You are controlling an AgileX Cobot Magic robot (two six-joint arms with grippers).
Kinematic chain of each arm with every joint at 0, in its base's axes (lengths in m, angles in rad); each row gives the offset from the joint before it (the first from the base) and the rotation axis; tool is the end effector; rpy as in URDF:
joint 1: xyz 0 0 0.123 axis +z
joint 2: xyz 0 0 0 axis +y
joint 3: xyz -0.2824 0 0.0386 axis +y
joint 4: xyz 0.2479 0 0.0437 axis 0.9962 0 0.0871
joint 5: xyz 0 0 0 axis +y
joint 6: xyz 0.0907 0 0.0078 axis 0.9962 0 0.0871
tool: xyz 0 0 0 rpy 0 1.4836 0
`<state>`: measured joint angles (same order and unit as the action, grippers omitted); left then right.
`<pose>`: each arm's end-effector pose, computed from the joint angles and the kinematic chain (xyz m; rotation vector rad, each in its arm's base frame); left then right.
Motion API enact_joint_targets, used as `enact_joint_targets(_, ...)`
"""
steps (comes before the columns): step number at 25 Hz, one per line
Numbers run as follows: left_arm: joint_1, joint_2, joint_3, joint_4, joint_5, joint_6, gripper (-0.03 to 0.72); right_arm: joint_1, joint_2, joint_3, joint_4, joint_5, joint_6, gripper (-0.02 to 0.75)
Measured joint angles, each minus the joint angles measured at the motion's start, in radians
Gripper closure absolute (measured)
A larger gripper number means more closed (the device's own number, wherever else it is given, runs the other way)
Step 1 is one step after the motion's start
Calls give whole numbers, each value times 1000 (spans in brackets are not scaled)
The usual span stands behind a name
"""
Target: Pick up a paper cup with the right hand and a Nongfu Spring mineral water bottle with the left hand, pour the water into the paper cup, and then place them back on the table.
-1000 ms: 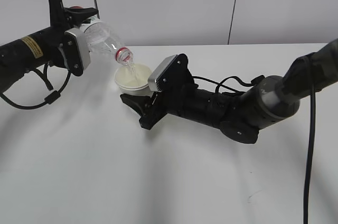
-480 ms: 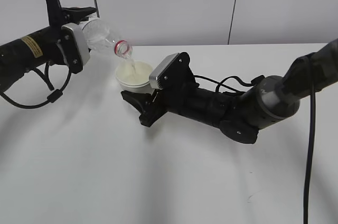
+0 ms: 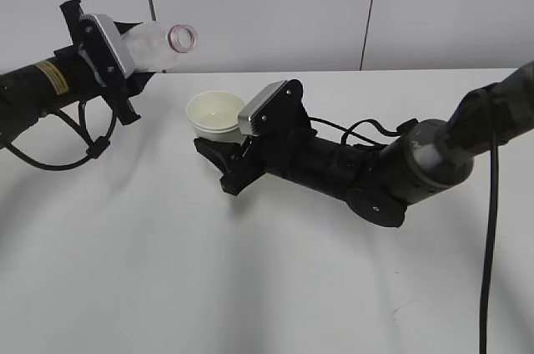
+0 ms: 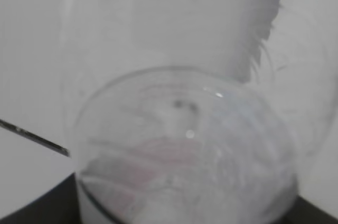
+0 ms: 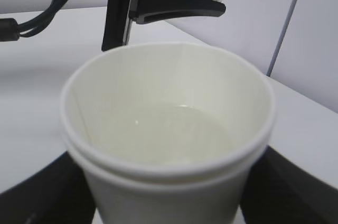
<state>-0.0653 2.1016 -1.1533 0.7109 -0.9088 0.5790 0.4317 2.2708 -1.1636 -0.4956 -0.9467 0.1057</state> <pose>0.4301 -0.0750 0.1640 1.2043 1.1381 0.3137 0.3891 0.2179 0.1005 -0.8095 1.5195 0.5091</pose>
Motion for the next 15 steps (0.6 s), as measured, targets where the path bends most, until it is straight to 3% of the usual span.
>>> enact_joint_targets(10,0,8,0,-6,63,-552,298,-19,0,-8,111,-6,0,216)
enact_joint_targets(15,0,52,-1,-8,68,-704,298,-79,0,-8,124,-8,0,216)
